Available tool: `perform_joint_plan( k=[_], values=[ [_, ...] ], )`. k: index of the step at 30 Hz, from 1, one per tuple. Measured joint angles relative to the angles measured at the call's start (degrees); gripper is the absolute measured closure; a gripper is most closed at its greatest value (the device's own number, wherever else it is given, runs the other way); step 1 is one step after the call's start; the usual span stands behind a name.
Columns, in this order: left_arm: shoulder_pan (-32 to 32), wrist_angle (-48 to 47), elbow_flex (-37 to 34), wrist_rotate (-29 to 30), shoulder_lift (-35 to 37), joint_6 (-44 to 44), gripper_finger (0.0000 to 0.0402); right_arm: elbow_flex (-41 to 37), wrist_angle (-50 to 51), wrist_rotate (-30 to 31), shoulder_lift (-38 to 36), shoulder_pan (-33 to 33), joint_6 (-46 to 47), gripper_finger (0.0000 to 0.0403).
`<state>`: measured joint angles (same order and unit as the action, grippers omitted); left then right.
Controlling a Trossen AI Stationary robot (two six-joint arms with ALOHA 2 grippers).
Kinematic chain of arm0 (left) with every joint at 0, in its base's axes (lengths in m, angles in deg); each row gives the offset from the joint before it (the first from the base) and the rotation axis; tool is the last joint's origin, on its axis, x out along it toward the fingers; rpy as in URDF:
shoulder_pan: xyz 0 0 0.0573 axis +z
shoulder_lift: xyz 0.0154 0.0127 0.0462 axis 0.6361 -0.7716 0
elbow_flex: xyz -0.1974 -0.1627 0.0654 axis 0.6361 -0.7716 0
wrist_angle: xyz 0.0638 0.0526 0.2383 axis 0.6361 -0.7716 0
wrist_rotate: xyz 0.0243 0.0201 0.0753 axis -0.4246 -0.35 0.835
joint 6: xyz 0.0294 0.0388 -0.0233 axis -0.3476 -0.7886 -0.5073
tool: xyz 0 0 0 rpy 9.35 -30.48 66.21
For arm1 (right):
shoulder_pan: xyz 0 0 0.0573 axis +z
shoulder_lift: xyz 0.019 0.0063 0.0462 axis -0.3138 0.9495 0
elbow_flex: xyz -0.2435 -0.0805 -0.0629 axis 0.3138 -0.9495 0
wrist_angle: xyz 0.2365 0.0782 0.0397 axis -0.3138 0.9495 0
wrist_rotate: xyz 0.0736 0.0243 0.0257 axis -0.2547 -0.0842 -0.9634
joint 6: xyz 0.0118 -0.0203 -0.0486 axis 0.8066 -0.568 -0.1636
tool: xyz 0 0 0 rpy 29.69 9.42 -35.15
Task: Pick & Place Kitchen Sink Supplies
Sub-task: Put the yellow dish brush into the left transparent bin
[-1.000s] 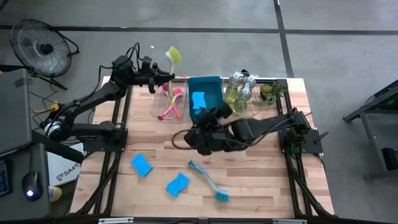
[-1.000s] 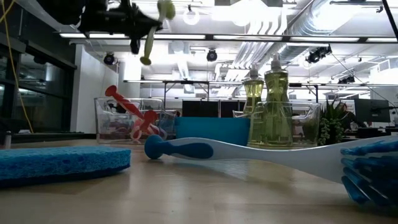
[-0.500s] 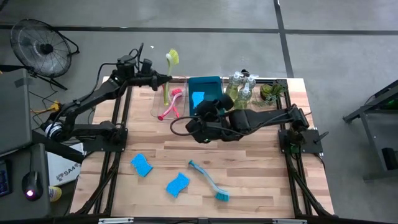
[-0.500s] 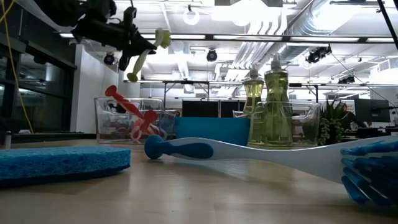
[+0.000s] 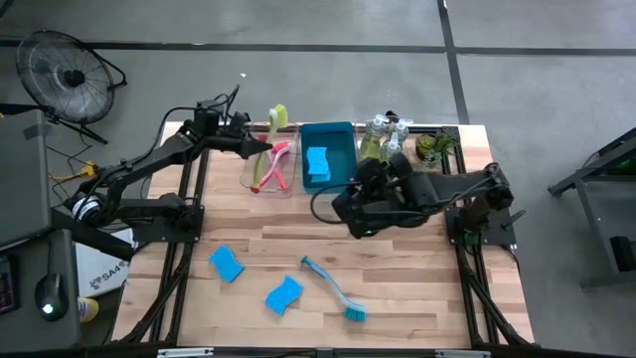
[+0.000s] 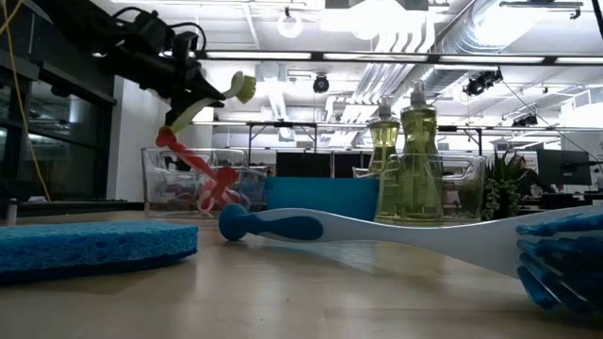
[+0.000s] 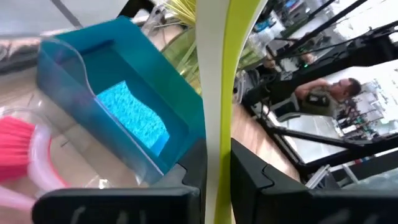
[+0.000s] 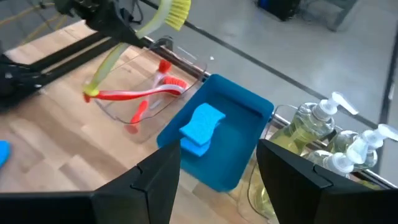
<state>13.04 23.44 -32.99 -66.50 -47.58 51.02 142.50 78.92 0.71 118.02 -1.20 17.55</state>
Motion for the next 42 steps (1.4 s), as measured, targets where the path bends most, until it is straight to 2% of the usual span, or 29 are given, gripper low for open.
perform_joint_plan(
  k=[4,9,12,17,22,26,31,34,42],
  values=[
    [2.7,-0.82,0.57,-3.42,0.0,-0.15,0.0368,-0.01,0.18,-2.23,-2.04,1.01,-1.29,0.0197],
    [5.64,-4.4,1.58,-9.05,-0.04,-0.19,0.0368,-0.01,0.23,-1.83,-2.97,1.84,-3.27,0.0197],
    [5.61,-8.72,2.98,-9.28,-0.04,-1.58,0.0368,-0.44,0.14,-0.72,-2.82,1.88,-5.41,0.0197],
    [5.59,-21.25,7.21,-7.58,-0.07,-7.43,0.0368,-3.9,0.09,3.94,-2.82,1.46,-4.92,0.0197],
    [5.57,-37.08,12.35,-1.52,-0.09,-15.63,0.0368,-8.32,-2.02,4.62,-2.82,0.44,-5.35,0.0197],
    [5.57,-44.93,14.73,3.26,-0.11,-18.41,0.0368,-11.09,-5.33,4.37,-2.77,-0.43,-7.89,0.0197],
    [5.46,-46.58,16.74,6.13,-0.88,-15.56,0.0368,-13.15,-7.58,3.35,-2.73,-1.83,-12.03,0.0197],
    [3.31,-46.79,18.75,9.23,-3.33,-13.12,0.0368,-13.58,-7.05,3.33,-2.77,-2.81,-12.45,0.0197],
    [-4.8,-51.06,29.99,21.26,-15.94,-12.87,0.0368,-13.58,-6.09,-1.06,-2.77,-5.21,-19.1,0.0197]
  ],
)
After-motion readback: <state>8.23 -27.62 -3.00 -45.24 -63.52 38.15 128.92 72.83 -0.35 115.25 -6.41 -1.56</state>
